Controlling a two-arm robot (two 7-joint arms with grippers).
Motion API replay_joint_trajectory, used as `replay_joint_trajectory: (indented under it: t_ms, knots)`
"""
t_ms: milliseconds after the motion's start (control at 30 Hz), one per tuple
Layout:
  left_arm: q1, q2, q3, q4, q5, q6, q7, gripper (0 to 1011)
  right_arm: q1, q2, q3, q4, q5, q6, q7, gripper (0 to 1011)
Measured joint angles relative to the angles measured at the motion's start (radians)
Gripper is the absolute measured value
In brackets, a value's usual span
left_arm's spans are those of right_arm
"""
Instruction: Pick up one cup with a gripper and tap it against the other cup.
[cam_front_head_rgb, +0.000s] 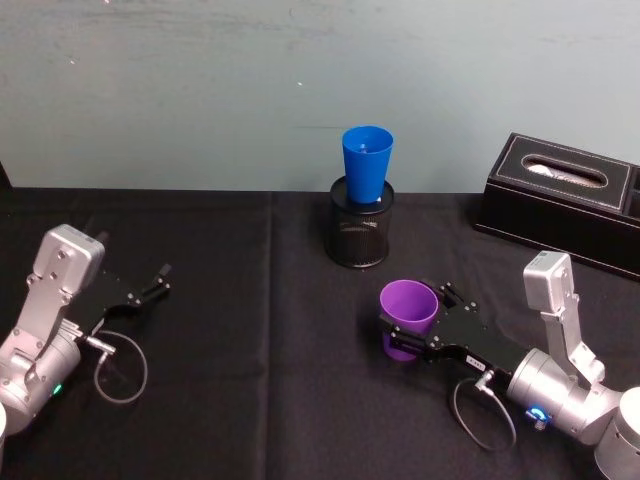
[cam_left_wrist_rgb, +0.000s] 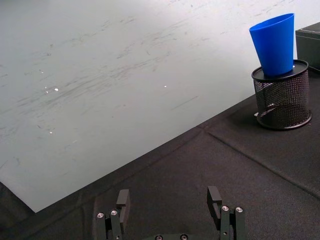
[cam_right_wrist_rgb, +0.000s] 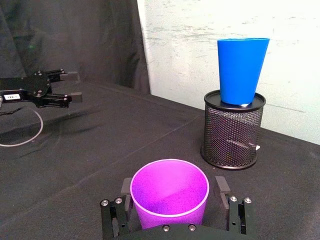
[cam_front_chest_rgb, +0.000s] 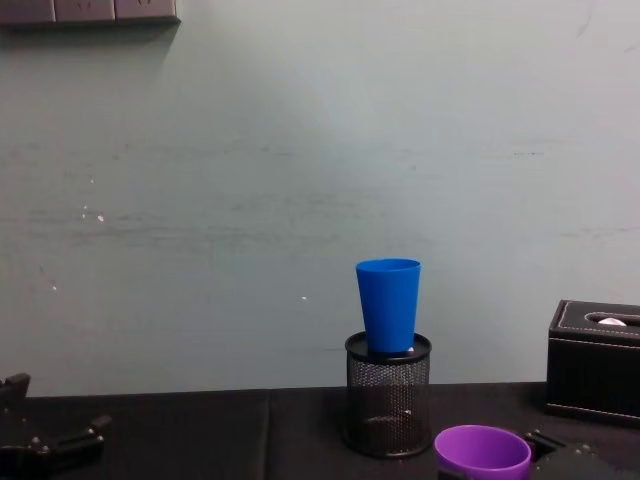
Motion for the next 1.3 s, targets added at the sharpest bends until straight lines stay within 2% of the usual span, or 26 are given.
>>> replay_joint_trajectory:
  t_ms: [733,1300]
  knots:
    - [0.0,0.0,0.0,0.0,0.0,0.0,0.0,1011,-0.012,0.003,0.006,-0.025,0.0,-0.021,-0.005,1003]
    - [0.0,0.0,0.0,0.0,0.0,0.0,0.0,1011,-0.048,0.024,0.028,-0.123,0.01,-0.026,-0.02,1003]
